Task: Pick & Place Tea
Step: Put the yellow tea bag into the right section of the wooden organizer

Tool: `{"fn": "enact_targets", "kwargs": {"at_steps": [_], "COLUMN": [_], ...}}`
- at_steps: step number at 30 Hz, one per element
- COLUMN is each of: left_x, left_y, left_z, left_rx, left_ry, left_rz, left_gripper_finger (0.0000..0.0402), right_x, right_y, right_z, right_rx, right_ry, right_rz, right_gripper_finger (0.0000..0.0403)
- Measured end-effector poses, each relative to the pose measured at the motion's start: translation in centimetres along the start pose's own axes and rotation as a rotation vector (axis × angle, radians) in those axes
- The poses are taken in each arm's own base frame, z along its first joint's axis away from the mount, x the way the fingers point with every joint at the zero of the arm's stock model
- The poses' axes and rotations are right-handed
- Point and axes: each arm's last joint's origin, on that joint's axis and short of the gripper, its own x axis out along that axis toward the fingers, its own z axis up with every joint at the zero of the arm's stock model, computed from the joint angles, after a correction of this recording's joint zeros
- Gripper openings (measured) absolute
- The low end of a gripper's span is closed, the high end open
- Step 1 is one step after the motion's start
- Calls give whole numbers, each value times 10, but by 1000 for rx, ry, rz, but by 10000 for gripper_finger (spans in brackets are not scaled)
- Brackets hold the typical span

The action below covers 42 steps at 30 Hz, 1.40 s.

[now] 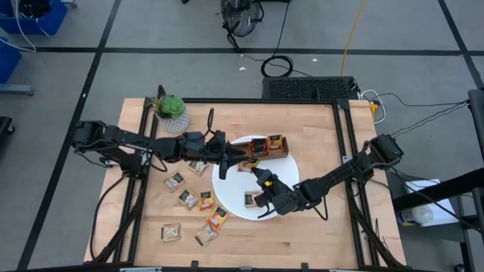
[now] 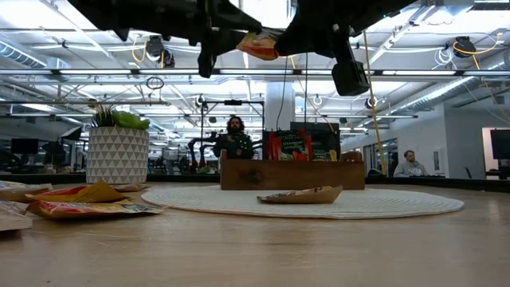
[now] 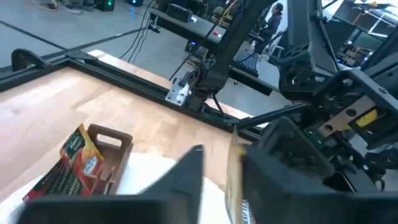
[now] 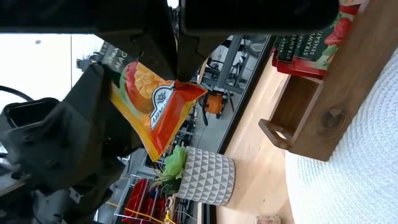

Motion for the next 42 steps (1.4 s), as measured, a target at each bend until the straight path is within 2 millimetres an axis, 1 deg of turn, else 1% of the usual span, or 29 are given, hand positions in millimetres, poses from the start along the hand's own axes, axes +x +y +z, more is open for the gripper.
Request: {"fn": "enact_targets", "kwargs": {"at_steps": [2,3,4,6,9,11,14,16,17,20,23,27,30,32,35,37,40,42], "left_x": [0,0,0,0,-5,-9,-20,-29,-33,-40,-46,-45,-46,-47,-47,-47,-46,-46], "left_y": [0,0,0,-3,-9,-14,-23,-31,-33,-40,-48,-50,-51,-51,-49,-47,-44,-42], "left_z": [0,0,0,-1,3,5,13,20,20,20,22,16,16,16,16,16,18,20], "left_rx": [38,63,97,180,276,327,407,463,489,540,572,620,625,630,641,641,638,625], "left_ry": [6,10,12,12,-4,-13,-46,-68,-50,-47,-70,-27,-27,-24,-19,-11,-22,-28], "left_rz": [-22,-31,-39,-48,-68,-71,-45,-28,-20,-21,-40,-4,3,3,15,27,34,33], "left_gripper_finger": [35,19,13,6,4,3,3,2,2,2,1,1,1,1,1,1,0,0], "right_x": [0,0,0,0,0,-1,-3,-4,-4,0,11,29,40,43,40,33,23,19], "right_y": [0,0,0,0,0,2,13,21,22,27,27,17,7,-2,-11,-12,-9,-4], "right_z": [0,0,0,0,0,-1,-2,-2,-2,-4,-8,-30,-60,-81,-109,-123,-135,-137], "right_rx": [4,16,42,142,374,485,576,660,713,825,887,952,1032,1130,1291,1365,1463,1495], "right_ry": [0,-1,-1,-1,2,10,23,-9,-24,-71,-84,-55,-6,-41,-208,-347,-553,-657], "right_rz": [0,0,0,0,1,15,64,141,181,286,292,250,221,226,247,252,237,230], "right_gripper_finger": [0,0,0,0,0,4,18,28,33,48,66,103,139,160,182,188,188,184]}}
